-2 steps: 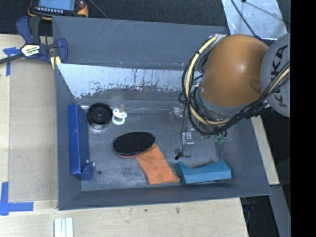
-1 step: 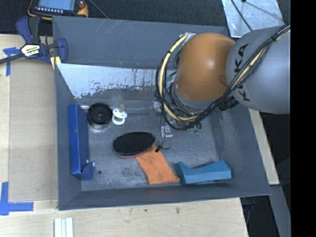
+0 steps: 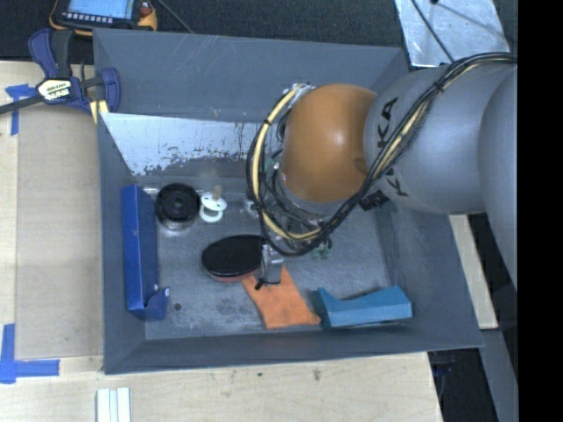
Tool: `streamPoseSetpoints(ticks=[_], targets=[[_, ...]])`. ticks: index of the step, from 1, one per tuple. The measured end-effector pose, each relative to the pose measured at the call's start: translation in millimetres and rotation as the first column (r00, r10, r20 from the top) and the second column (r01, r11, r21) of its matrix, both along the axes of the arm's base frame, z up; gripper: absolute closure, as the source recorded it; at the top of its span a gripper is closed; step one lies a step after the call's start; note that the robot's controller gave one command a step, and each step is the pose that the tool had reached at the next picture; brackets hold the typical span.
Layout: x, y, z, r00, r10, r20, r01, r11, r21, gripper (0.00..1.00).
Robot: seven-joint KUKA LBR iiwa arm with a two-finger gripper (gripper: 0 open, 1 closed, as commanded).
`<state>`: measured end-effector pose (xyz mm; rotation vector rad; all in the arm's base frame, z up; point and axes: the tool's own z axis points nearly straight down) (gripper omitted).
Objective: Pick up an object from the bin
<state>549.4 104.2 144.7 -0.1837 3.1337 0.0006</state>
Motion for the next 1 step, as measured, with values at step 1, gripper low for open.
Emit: streamPoseSetpoints(ticks=[1], targets=[[-9.3, 5.3, -3.9, 1.0, 0.017, -0.001, -0.017, 1.0, 0.0, 0.0]])
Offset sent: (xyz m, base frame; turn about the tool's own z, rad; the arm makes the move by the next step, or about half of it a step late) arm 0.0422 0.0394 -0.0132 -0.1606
